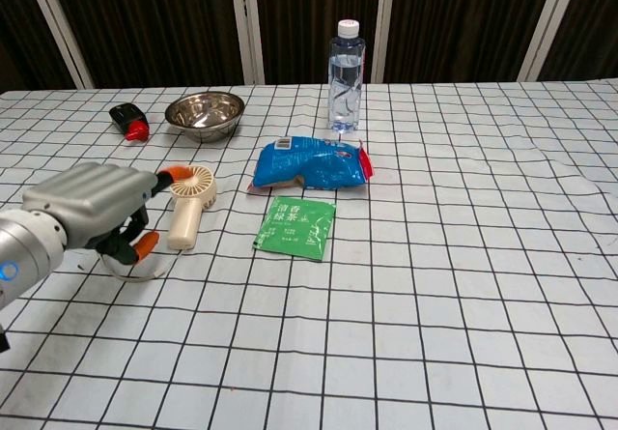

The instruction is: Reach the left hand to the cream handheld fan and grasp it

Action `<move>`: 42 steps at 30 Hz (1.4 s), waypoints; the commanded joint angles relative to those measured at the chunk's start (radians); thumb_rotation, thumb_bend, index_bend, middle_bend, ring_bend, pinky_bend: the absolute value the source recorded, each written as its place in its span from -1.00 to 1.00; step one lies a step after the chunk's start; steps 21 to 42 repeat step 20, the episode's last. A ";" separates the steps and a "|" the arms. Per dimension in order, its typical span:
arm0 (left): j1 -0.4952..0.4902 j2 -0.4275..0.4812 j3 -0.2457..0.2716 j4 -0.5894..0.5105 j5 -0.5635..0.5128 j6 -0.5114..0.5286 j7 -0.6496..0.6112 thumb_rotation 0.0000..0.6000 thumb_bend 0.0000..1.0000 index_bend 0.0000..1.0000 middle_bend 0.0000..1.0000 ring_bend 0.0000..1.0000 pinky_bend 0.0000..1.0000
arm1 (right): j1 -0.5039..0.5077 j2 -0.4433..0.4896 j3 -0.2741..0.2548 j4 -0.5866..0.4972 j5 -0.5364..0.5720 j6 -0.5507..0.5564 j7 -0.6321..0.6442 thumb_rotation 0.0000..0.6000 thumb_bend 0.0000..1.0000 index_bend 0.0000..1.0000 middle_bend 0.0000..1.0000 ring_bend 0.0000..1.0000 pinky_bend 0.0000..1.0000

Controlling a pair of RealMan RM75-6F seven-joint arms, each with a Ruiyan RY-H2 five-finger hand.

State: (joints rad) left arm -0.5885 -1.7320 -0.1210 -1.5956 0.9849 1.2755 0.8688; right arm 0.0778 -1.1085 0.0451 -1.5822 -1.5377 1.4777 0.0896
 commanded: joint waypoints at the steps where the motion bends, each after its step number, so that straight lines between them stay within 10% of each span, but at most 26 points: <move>1: 0.014 0.045 -0.024 -0.063 0.060 0.048 -0.057 1.00 0.13 -1.00 0.28 0.20 0.45 | 0.000 0.000 0.000 0.000 0.000 0.000 0.000 1.00 -0.44 -0.80 -1.00 -1.00 -1.00; 14: 0.238 0.356 0.224 -0.220 0.428 0.300 -0.281 1.00 -0.66 -1.00 -1.00 -0.98 -0.95 | -0.001 -0.003 0.000 0.000 -0.001 0.004 -0.009 1.00 -0.44 -0.80 -1.00 -1.00 -1.00; 20: 0.343 0.450 0.325 -0.143 0.540 0.402 -0.380 1.00 -0.69 -1.00 -1.00 -1.00 -1.00 | -0.004 -0.007 0.001 -0.002 -0.001 0.010 -0.021 1.00 -0.44 -0.80 -1.00 -1.00 -1.00; 42: 0.343 0.450 0.325 -0.143 0.540 0.402 -0.380 1.00 -0.69 -1.00 -1.00 -1.00 -1.00 | -0.004 -0.007 0.001 -0.002 -0.001 0.010 -0.021 1.00 -0.44 -0.80 -1.00 -1.00 -1.00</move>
